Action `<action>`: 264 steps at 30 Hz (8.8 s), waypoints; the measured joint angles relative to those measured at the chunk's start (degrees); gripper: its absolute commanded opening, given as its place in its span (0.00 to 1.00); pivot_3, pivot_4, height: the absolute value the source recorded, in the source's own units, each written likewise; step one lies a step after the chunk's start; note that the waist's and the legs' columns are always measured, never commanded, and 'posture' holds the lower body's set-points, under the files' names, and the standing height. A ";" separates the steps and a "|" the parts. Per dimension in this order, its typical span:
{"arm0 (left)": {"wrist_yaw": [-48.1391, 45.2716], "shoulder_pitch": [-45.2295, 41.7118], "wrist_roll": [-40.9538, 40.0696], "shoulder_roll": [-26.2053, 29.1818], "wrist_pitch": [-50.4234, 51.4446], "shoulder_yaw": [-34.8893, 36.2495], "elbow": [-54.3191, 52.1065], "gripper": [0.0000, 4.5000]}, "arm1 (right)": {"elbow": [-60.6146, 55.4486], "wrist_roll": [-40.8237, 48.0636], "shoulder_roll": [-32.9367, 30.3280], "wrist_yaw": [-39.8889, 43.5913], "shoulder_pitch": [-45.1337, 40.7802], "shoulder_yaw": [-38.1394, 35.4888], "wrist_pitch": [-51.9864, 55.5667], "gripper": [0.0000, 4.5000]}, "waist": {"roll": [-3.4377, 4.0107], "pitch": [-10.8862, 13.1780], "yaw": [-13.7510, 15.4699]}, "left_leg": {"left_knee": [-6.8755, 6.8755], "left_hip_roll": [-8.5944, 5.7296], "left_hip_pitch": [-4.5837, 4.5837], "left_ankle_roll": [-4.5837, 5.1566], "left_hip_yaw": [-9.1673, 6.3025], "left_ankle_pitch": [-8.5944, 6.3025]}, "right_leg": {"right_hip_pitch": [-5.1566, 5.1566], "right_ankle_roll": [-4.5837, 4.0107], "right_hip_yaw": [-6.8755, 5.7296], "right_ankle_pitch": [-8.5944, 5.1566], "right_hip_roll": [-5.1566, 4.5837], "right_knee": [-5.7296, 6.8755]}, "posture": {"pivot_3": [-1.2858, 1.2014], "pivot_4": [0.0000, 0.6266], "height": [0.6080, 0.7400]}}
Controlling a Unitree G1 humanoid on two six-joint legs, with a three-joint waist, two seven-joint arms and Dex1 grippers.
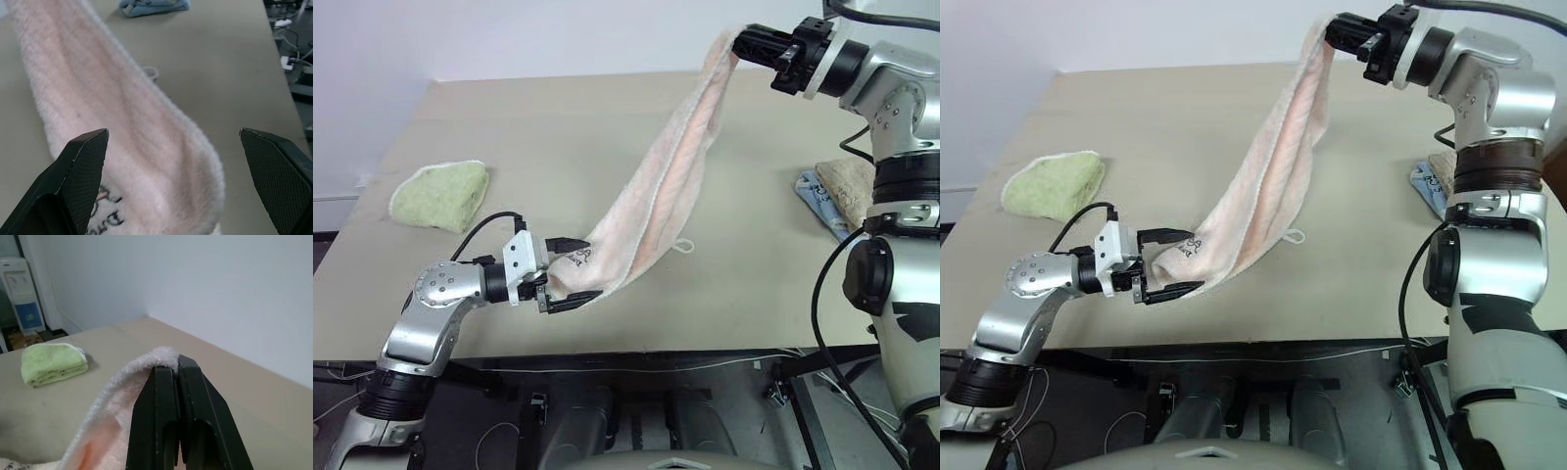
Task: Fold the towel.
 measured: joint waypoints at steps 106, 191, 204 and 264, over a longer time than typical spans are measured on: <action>7.63 -4.03 -11.00 1.90 18.46 16.23 5.81 0.01 | 1.76 -3.18 -0.77 -2.11 1.42 0.73 -2.72 0.00 | -0.01 0.02 0.11 | 0.02 0.00 -0.02 -0.02 -0.04 0.01 | -0.01 -0.01 -0.05 0.00 0.03 -0.01 | 0.52 0.24 1.00; -7.63 -5.52 -14.61 12.39 34.88 23.69 31.03 0.01 | -29.70 7.41 -17.43 9.72 44.78 1.03 2.64 0.00 | -0.15 0.06 0.13 | 0.35 0.05 -0.09 0.08 0.04 -0.09 | 0.05 -0.02 -0.11 0.01 -0.07 0.03 | 0.52 0.24 1.00; -7.08 -17.48 -5.47 6.96 19.88 15.00 47.19 0.01 | -3.88 -3.24 -6.84 5.35 28.63 8.00 -6.57 0.00 | -0.17 0.06 -0.23 | 0.28 0.03 -0.10 0.08 0.04 -0.03 | -0.03 0.00 -0.12 0.02 -0.03 0.11 | 0.52 0.24 1.00; -6.73 -12.47 -4.61 -5.77 -1.46 5.74 19.40 1.00 | -7.60 16.82 4.01 -27.64 33.42 -31.44 56.39 0.99 | -0.29 -0.08 -0.80 | 0.41 0.05 0.09 0.24 0.10 0.00 | 0.21 0.05 -0.03 0.07 -0.01 0.13 | 0.52 0.24 1.00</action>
